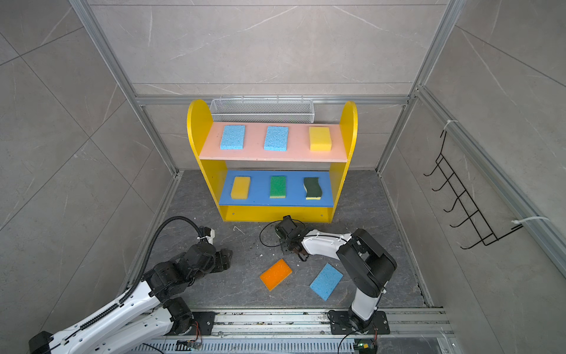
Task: Place and organize the cleaning sponges onto the shelf
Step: 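Raise the held dark-green sponge toward the front of the blue shelf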
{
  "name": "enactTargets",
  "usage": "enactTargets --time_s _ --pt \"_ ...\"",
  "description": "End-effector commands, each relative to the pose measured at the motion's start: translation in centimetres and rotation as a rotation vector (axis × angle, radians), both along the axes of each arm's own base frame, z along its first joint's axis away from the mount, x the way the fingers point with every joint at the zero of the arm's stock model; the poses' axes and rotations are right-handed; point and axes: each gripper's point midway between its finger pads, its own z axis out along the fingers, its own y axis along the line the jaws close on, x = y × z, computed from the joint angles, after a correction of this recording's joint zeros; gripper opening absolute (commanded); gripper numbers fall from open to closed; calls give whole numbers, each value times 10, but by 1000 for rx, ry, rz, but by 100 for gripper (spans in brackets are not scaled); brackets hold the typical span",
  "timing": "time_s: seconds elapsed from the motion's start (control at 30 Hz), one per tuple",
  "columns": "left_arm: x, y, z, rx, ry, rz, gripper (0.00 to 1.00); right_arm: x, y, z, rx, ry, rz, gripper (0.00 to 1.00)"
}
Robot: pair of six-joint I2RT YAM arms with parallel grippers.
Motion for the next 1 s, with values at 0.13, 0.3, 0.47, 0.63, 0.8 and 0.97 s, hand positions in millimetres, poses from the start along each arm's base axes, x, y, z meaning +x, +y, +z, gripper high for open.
enactTargets --time_s 0.13,0.3,0.47,0.63,0.8,0.97 --pt "2 3 2 12 -11 20 75 -9 -20 0 -7 -26 -85 48" --pt "2 6 4 13 -21 24 74 -6 -43 16 -38 -108 -177 40" --pt "3 7 2 28 -21 30 74 -1 -58 27 17 -149 -264 36" --pt "5 5 4 38 -22 25 74 10 -63 41 54 -177 -298 36" --pt "6 7 6 27 -39 36 74 21 -75 52 100 -214 -365 36" --pt "6 10 3 21 -54 54 74 27 -91 52 93 -224 -467 36"
